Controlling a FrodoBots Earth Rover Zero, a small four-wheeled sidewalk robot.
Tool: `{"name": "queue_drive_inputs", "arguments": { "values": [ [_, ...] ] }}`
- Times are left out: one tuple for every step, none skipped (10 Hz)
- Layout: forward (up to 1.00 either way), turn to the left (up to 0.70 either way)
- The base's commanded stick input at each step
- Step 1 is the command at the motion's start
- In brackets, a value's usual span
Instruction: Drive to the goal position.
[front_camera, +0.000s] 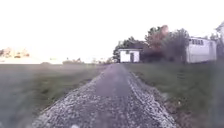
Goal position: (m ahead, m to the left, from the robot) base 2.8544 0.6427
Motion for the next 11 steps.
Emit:
{"name": "queue_drive_inputs", "arguments": {
  "values": [
    [0.70,0.00],
    [0.70,0.00],
    [0.70,0.00],
    [0.70,0.00],
    [0.70,0.00],
    [0.70,0.00],
    [0.70,0.00],
    [0.70,0.00],
    [0.70,0.00],
    [0.70,0.00],
    [0.70,0.00]
  ]
}}
